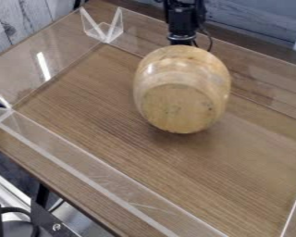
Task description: Remove the green block from inside the brown bowl and put it on the table
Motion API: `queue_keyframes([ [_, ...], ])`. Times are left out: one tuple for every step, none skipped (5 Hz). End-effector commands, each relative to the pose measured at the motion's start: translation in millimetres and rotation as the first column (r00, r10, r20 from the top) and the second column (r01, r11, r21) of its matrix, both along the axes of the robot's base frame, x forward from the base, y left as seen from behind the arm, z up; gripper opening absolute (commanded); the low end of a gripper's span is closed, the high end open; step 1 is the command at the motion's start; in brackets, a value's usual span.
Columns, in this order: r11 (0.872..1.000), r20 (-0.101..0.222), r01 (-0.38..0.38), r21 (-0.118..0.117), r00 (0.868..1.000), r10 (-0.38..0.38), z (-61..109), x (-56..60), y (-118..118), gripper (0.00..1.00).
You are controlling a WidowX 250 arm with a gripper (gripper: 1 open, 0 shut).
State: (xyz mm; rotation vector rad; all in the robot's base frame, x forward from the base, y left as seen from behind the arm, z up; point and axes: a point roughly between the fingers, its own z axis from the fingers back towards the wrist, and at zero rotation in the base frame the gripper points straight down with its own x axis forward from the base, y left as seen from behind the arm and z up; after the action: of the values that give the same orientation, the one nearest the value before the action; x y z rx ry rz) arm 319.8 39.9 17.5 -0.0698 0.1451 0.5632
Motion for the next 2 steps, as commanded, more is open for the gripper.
queue_keyframes([
  [0.999, 0.012, -0.031, 0.018, 0.999, 0.031, 4.9, -4.3, 21.0, 0.0],
  [0.999, 0.009, -0.05, 0.016, 0.999, 0.05, 6.9, -7.2, 29.5, 0.0],
])
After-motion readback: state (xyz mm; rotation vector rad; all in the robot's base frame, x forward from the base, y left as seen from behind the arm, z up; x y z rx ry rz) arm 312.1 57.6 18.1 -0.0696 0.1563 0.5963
